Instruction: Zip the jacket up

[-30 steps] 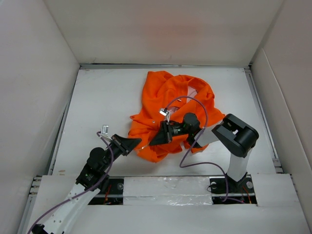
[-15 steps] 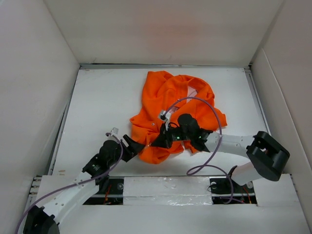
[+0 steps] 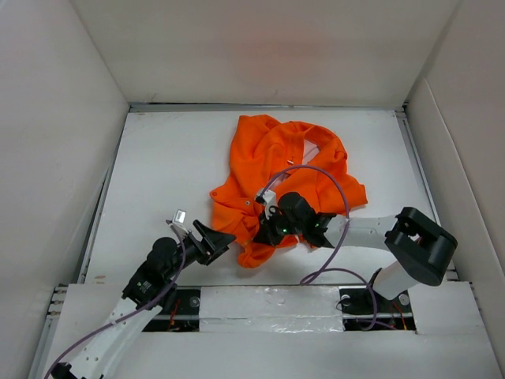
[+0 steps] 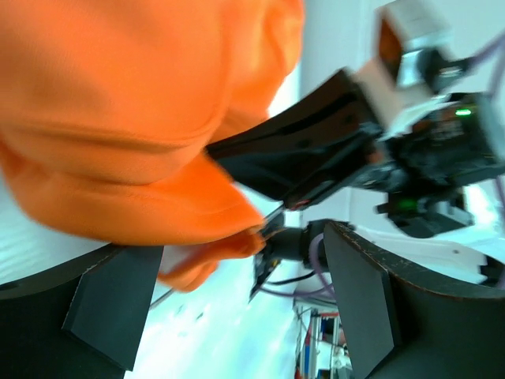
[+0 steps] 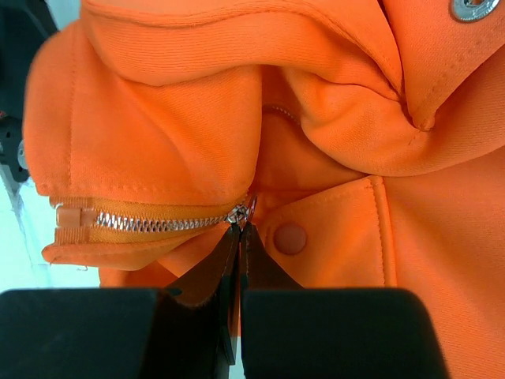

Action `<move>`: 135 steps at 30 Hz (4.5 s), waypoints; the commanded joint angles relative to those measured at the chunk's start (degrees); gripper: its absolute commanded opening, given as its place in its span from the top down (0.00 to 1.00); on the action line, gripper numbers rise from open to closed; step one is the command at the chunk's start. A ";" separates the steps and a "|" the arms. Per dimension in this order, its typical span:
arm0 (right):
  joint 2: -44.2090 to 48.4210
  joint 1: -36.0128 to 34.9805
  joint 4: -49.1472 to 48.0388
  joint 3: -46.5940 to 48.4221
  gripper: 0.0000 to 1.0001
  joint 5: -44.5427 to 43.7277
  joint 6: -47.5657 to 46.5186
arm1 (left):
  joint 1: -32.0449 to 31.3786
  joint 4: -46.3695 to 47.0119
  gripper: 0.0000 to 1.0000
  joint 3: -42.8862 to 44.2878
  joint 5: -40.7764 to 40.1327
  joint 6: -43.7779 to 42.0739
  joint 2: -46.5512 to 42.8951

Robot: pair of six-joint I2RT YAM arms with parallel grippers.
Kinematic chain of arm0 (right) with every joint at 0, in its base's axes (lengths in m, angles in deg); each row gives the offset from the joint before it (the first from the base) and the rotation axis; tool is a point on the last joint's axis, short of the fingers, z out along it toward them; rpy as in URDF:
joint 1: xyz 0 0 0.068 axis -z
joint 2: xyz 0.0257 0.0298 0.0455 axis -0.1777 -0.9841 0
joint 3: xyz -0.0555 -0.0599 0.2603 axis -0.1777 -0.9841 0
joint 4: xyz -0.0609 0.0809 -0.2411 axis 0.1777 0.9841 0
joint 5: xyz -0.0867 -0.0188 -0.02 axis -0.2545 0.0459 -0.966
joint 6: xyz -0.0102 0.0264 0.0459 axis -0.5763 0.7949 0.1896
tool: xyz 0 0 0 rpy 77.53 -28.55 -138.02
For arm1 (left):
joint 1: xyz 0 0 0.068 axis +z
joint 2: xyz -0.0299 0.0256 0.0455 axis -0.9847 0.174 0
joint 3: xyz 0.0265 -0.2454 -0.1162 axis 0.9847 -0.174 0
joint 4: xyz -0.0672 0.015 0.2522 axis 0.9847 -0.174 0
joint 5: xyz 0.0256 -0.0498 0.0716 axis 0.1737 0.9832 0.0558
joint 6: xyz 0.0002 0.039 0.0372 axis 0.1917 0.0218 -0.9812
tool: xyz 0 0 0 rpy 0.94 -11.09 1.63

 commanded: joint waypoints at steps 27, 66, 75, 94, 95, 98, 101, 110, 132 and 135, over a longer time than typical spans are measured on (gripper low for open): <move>1.96 -5.25 -1.74 2.81 1.00 -4.56 0.66 | -8.58 38.17 0.46 -7.33 -4.06 -1.97 35.19; 12.24 -21.78 6.89 1.32 0.39 -20.47 1.37 | -13.59 -17.28 1.00 12.26 -21.81 -0.65 29.74; 1.53 -9.58 1.08 3.34 0.84 -23.89 1.01 | -13.59 -12.93 1.00 13.59 -27.71 -1.61 33.78; 2.30 21.20 4.23 4.13 0.29 -27.59 0.23 | 13.39 21.39 1.00 18.06 -13.29 -24.73 58.30; 3.88 21.20 4.68 3.26 0.28 -26.63 -0.48 | 13.91 22.26 1.00 17.98 -11.46 -24.82 59.70; 10.12 16.82 5.03 2.37 0.29 -22.43 -4.07 | 14.44 30.60 1.00 13.16 -6.19 -23.33 58.75; 12.33 10.86 5.64 4.21 0.53 -16.12 -8.56 | 14.45 35.54 1.00 9.54 -3.89 -22.01 58.04; 0.74 4.86 -0.14 12.13 0.71 -2.80 -9.80 | 14.45 37.47 1.00 7.78 -1.16 -22.09 59.10; -20.27 0.11 -10.44 19.86 0.60 0.54 -11.91 | 14.45 42.84 1.00 1.37 1.92 -19.10 55.58; -21.15 0.11 -9.74 20.04 0.56 0.27 -12.26 | 14.45 43.19 1.00 1.19 2.27 -19.02 55.67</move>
